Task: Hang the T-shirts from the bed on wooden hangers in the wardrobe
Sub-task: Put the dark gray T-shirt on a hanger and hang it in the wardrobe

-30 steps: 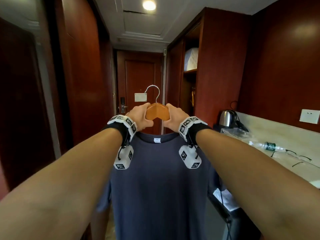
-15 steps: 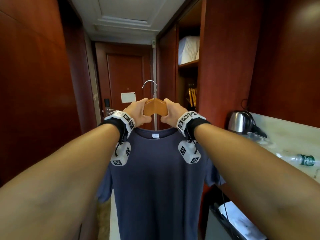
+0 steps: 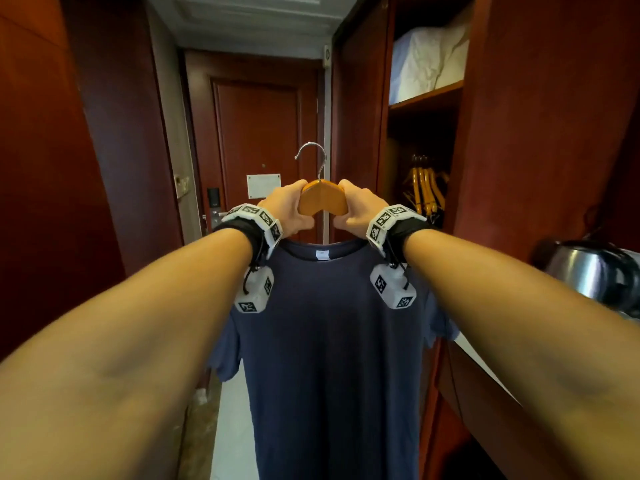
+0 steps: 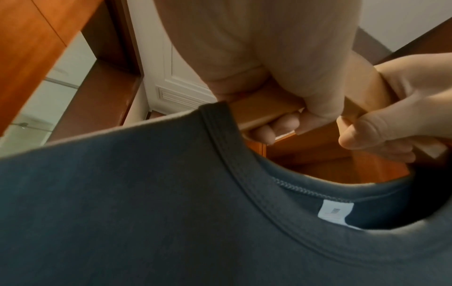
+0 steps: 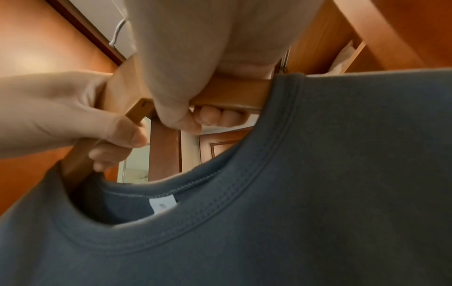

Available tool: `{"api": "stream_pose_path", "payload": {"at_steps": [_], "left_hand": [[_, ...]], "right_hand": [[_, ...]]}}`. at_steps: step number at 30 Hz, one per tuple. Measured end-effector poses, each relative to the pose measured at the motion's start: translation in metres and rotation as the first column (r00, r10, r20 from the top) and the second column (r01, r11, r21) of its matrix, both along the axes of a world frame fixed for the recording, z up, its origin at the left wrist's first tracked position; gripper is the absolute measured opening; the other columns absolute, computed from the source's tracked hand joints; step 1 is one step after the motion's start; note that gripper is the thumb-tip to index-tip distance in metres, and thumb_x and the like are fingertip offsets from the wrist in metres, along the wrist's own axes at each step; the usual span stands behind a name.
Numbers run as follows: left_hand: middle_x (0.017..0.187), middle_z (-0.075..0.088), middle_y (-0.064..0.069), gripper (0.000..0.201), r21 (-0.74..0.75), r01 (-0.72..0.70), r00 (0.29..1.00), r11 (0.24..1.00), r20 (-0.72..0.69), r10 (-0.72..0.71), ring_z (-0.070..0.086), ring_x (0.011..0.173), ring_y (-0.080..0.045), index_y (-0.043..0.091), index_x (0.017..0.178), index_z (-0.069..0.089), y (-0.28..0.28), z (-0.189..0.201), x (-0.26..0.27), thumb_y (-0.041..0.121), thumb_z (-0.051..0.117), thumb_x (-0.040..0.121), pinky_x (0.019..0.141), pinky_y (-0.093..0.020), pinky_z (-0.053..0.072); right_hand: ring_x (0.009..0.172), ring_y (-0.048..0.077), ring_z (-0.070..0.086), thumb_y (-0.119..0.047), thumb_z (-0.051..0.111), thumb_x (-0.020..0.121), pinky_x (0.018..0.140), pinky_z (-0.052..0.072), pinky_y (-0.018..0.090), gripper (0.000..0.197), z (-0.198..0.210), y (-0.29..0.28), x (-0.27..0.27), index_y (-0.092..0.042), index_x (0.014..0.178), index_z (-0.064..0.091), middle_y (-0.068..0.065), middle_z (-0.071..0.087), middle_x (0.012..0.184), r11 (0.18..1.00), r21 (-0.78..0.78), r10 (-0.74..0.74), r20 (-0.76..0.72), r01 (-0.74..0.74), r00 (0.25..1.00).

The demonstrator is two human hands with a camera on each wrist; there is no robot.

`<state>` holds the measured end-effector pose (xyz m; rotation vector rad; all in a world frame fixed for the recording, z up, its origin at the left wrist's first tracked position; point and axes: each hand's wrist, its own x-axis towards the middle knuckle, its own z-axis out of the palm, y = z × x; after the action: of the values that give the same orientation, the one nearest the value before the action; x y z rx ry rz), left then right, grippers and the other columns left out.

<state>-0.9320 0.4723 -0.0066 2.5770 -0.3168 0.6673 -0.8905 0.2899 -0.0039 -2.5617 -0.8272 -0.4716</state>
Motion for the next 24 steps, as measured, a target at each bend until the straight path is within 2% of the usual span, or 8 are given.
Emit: {"api": "stream_pose_path", "payload": {"at_steps": [3, 7, 9, 16, 19, 22, 24], "left_hand": [[0.074, 0.063, 0.001, 0.034, -0.009, 0.018, 1.0, 1.0, -0.007, -0.018, 0.063, 0.059, -0.018, 0.025, 0.095, 0.051, 0.015, -0.006, 0.059, 0.014, 0.073, 0.071, 0.058, -0.034, 0.05], [0.078, 0.062, 0.001, 0.036, -0.003, 0.082, 0.997, 0.997, 0.0, -0.082, 0.064, 0.062, -0.02, 0.027, 0.098, 0.051, 0.029, -0.016, 0.136, 0.014, 0.074, 0.073, 0.063, -0.04, 0.055], [0.078, 0.06, 0.004, 0.036, -0.001, 0.11, 0.994, 0.994, 0.007, -0.11, 0.062, 0.063, -0.019, 0.029, 0.098, 0.049, 0.036, -0.02, 0.183, 0.016, 0.074, 0.075, 0.063, -0.039, 0.053], [0.084, 0.062, 0.003, 0.04, 0.069, 0.211, 0.978, 0.975, -0.019, -0.21, 0.064, 0.072, -0.021, 0.029, 0.104, 0.048, 0.054, -0.025, 0.337, 0.031, 0.073, 0.072, 0.073, -0.047, 0.056], [0.083, 0.059, 0.002, 0.04, 0.084, 0.25, 0.968, 0.965, -0.03, -0.248, 0.061, 0.073, -0.022, 0.027, 0.102, 0.045, 0.049, -0.031, 0.393, 0.031, 0.072, 0.074, 0.07, -0.043, 0.053], [0.077, 0.056, 0.0, 0.036, 0.091, 0.274, 0.962, 0.957, -0.05, -0.27, 0.06, 0.067, -0.023, 0.023, 0.098, 0.043, 0.037, -0.035, 0.439, 0.03, 0.071, 0.076, 0.062, -0.036, 0.047], [0.076, 0.058, -0.001, 0.036, 0.1, 0.304, 0.952, 0.948, -0.074, -0.297, 0.062, 0.065, -0.024, 0.021, 0.098, 0.044, 0.025, -0.038, 0.466, 0.03, 0.071, 0.076, 0.061, -0.037, 0.049]], "right_hand": [[0.068, 0.021, 0.062, -0.018, 0.067, 0.083, 0.056, 0.042, 0.03, 0.034, -0.003, 0.012, 0.055, -0.021, 0.106, 0.042, 0.002, 0.061, 0.082, 1.0, -0.024, -0.007, -0.008, 0.007, 1.0], [0.069, 0.023, 0.064, -0.018, 0.068, 0.083, 0.06, 0.049, 0.034, 0.036, -0.01, 0.024, 0.123, -0.022, 0.106, 0.041, 0.002, 0.06, 0.081, 0.998, -0.049, -0.035, -0.004, 0.035, 0.999], [0.069, 0.023, 0.063, -0.018, 0.068, 0.082, 0.059, 0.047, 0.032, 0.035, -0.014, 0.03, 0.163, -0.023, 0.104, 0.041, 0.002, 0.06, 0.08, 0.996, -0.048, -0.074, 0.001, 0.074, 0.997], [0.066, 0.023, 0.062, -0.021, 0.068, 0.081, 0.058, 0.046, 0.033, 0.036, -0.023, 0.045, 0.285, -0.022, 0.102, 0.039, 0.003, 0.06, 0.079, 0.974, -0.039, -0.221, 0.024, 0.222, 0.975], [0.069, 0.025, 0.064, -0.024, 0.068, 0.081, 0.064, 0.054, 0.04, 0.038, -0.027, 0.044, 0.328, -0.021, 0.104, 0.039, 0.004, 0.061, 0.082, 0.953, -0.063, -0.297, 0.002, 0.297, 0.955], [0.071, 0.025, 0.063, -0.024, 0.068, 0.082, 0.065, 0.052, 0.038, 0.038, -0.029, 0.033, 0.364, -0.02, 0.107, 0.04, 0.005, 0.061, 0.084, 0.924, -0.082, -0.377, -0.008, 0.375, 0.926], [0.071, 0.024, 0.063, -0.025, 0.068, 0.082, 0.064, 0.052, 0.038, 0.039, -0.031, 0.022, 0.387, -0.02, 0.108, 0.04, 0.005, 0.061, 0.085, 0.902, -0.096, -0.424, -0.028, 0.42, 0.905]]}}
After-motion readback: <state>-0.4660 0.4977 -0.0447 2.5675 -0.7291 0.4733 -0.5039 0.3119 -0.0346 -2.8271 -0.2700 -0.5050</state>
